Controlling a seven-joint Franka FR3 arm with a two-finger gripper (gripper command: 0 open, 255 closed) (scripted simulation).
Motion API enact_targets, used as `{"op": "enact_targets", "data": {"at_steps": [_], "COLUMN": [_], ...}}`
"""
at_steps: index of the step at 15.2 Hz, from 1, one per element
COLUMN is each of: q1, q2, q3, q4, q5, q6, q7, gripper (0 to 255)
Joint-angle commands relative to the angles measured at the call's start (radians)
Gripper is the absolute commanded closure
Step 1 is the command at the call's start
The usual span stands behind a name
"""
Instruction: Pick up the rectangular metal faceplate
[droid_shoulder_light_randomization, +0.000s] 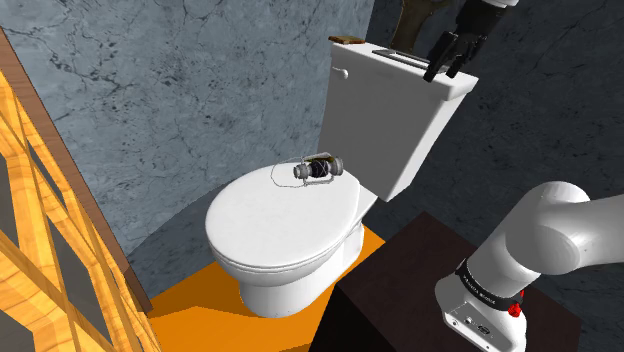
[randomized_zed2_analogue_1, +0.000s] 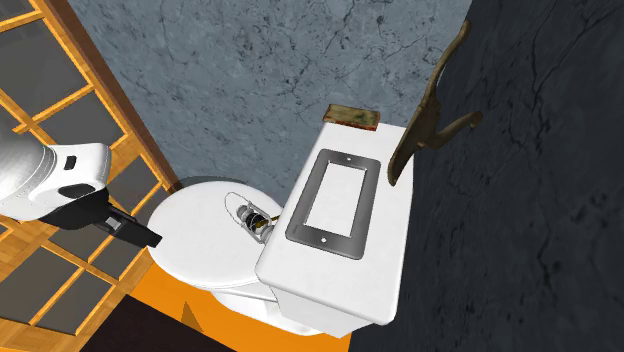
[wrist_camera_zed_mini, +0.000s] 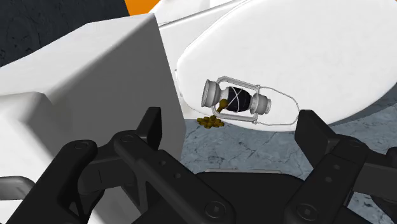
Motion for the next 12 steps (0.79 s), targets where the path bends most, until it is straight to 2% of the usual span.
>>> {"op": "enact_targets", "data": {"at_steps": [1, 7, 12], "q1": [0.0, 0.003, 0.015], "q2": [0.0, 0.193, 0.376], "q3": [0.0, -0.127, -0.228], "q4": [0.0, 0.152, 0.317], "q5": [0.0, -0.028, -0.015], "q6": [0.0, 0.026, 0.028], "q7": [0.0, -0.156, -0.292], "gripper": [0, 0, 0]}}
